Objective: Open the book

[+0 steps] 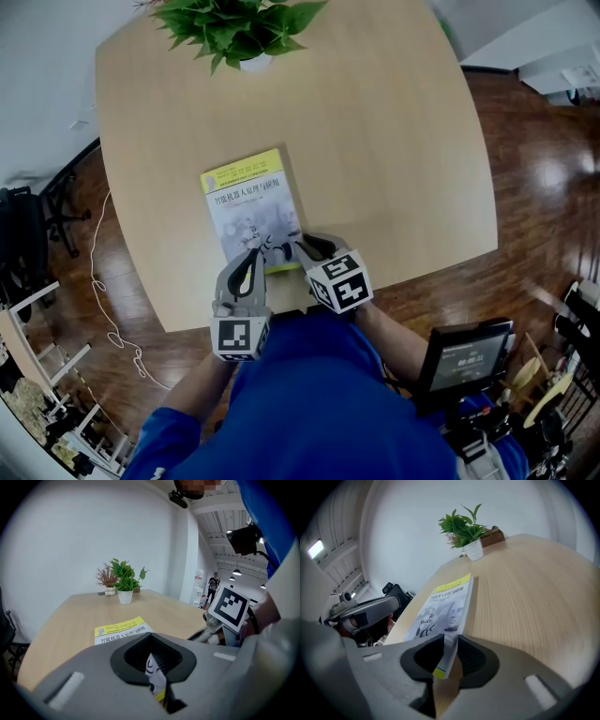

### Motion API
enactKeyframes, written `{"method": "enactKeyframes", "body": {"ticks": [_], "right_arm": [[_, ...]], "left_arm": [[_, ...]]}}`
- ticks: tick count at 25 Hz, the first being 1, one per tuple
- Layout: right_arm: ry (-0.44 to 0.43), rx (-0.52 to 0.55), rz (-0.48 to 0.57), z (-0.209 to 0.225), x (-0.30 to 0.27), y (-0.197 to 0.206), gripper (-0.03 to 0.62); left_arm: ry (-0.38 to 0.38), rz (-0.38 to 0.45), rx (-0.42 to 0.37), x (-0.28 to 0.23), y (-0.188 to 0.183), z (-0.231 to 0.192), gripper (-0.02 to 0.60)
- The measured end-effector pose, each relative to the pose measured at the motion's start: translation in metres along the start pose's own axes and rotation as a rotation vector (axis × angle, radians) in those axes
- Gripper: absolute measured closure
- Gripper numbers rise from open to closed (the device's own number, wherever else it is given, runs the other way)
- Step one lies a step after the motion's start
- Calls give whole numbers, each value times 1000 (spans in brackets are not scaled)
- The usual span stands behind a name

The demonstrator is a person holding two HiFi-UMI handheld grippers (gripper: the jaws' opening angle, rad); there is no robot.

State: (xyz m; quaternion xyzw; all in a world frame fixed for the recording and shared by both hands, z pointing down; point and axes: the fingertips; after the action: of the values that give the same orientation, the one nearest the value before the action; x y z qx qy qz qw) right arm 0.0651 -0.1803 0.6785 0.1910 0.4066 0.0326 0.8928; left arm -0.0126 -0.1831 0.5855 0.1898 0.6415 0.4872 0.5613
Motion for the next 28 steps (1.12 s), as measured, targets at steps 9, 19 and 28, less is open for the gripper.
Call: {"method": "enactKeyframes", "body": {"ticks": [9, 19, 28], "right_arm": [[30, 4, -41, 1, -4, 5, 512], [61, 68, -54, -3, 3, 4, 513], [-4, -26, -79, -3, 7, 12, 519]], "left_arm": [[4, 6, -5, -1, 2, -5, 574], [5, 17, -2, -6, -3, -6, 574], [7, 27, -1, -9, -3, -5, 575]]}}
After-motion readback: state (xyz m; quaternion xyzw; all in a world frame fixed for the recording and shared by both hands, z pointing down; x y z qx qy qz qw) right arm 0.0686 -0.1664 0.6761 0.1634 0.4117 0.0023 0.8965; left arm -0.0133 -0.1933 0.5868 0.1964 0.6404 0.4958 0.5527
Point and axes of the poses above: the fingertips, and each gripper's own axes: x backward along the fingers, z to its right, y out of its underside, and after that the axes turned 12 degrees about -x, right-handed
